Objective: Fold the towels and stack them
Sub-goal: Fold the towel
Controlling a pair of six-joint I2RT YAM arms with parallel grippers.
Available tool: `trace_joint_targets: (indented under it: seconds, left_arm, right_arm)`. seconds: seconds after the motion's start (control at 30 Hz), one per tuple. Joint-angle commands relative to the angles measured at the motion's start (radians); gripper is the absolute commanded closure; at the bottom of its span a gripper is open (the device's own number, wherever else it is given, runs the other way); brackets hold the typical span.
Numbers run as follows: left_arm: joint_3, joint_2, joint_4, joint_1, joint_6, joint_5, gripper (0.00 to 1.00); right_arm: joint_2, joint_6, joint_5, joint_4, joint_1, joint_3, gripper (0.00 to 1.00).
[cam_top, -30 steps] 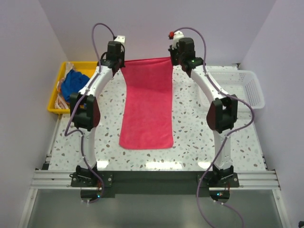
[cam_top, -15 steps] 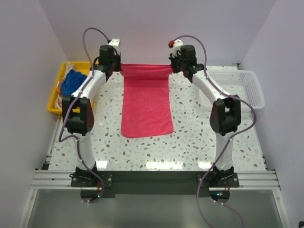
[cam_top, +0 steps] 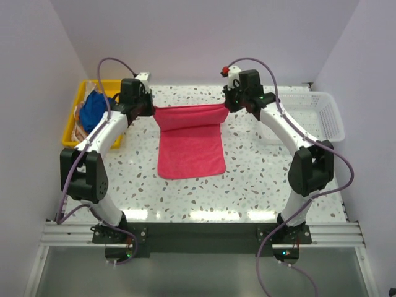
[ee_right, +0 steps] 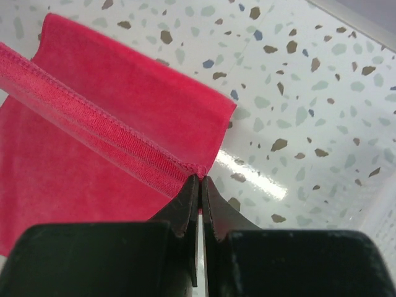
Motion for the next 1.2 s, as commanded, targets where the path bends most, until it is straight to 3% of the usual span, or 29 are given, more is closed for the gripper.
trace_joint_targets:
  seconds: [0.0,0.23,0.53,0.77,1.17]
  left_arm:
    - [-0.089,-0.057,-0.053,0.025,-0.043,-0.018,1.0]
    - [-0.151,-0.097,-0.079,0.023,-0.054,-0.012,1.0]
    - [-0.04,-0.114,-0.138,0.023,-0.01,-0.052,1.0]
    - [-0.065,-0.139,-0.183,0.023,0.006,-0.059,1.0]
    - [-0.381,-0.209,-0.14,0.014,-0.089,-0.013,1.0]
  right_arm:
    - [-0.073,0.011,0.064,-0.063,0.009,-0.087,1.0]
    - [-0.104,0.057,0.082,-0.07,0.035,-0.174,1.0]
    - [-0.132,0.075,0.091,-0.087,0.035,-0.153,1.0]
    - [-0.175,0.101,0.073,-0.127,0.05,-0.205,1.0]
    - [-0.172,0.239,0.007,-0.067,0.073,-0.449,1.0]
